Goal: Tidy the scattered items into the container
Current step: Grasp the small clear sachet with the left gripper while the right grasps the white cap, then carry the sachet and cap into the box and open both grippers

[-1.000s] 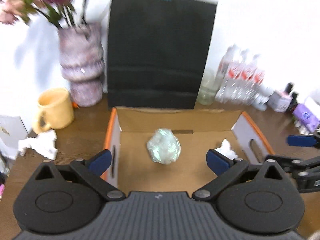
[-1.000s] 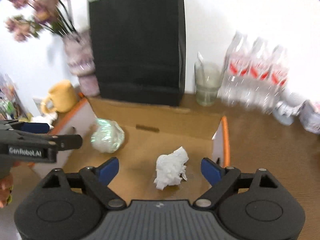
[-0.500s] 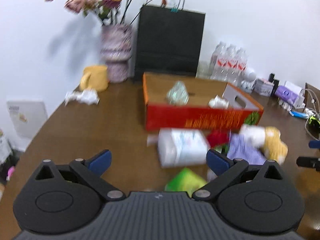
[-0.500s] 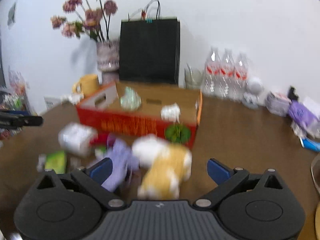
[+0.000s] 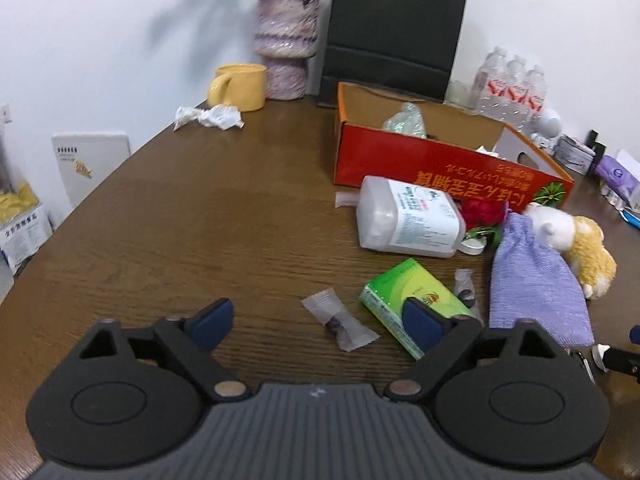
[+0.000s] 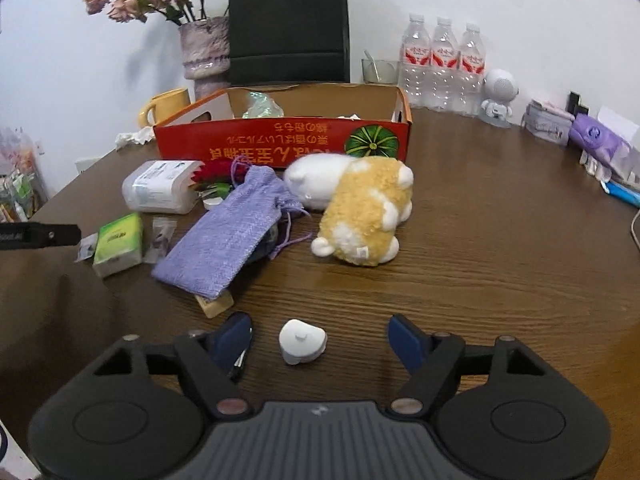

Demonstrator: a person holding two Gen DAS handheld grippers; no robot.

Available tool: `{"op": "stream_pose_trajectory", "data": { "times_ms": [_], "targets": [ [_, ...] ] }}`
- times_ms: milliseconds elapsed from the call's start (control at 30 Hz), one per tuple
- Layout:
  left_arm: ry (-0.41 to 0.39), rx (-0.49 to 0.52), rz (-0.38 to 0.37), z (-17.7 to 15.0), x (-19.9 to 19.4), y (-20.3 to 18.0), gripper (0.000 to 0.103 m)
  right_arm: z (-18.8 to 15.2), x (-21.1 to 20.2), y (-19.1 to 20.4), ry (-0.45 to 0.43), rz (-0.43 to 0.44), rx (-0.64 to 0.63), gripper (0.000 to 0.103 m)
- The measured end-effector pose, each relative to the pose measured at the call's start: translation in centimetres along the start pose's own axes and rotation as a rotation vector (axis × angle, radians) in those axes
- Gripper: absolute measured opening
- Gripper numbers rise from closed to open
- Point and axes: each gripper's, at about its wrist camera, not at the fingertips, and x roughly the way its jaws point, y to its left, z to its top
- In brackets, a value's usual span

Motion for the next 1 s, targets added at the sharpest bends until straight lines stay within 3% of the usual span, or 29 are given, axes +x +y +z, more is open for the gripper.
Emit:
{"op": "stream_pose_trajectory", "data": {
  "times_ms": [100, 300, 433, 467, 1000],
  "targets": [
    [0.026, -0.019, 0.009, 0.0, 0.8, 0.0, 0.074, 0.0, -0.1, 0.2, 0.005, -0.003, -0.011, 0.063],
    [0.035, 0.023, 0.037, -0.3, 1.7, -1.2, 0.038, -0.2, 0.1, 0.3, 0.023, 0.001, -0.021, 0.052],
    [0.022, 0.086, 0.043, -0.7, 1.7, -2.0, 0.02, -0.5, 0.5, 0.4, 0.051, 0.005, -0.025, 0.03],
    [0.02, 0.094, 0.041, -0.8, 1.6, -2.1, 0.019, -0.5, 0.4, 0.4, 0.048, 0.01, -0.026, 0.025],
    [-0.019, 0.076, 0.002, -0.5, -0.3, -2.0, 0.018, -0.3, -0.4, -0.1, 0.012, 0.04, -0.008, 0.024]
  ]
}}
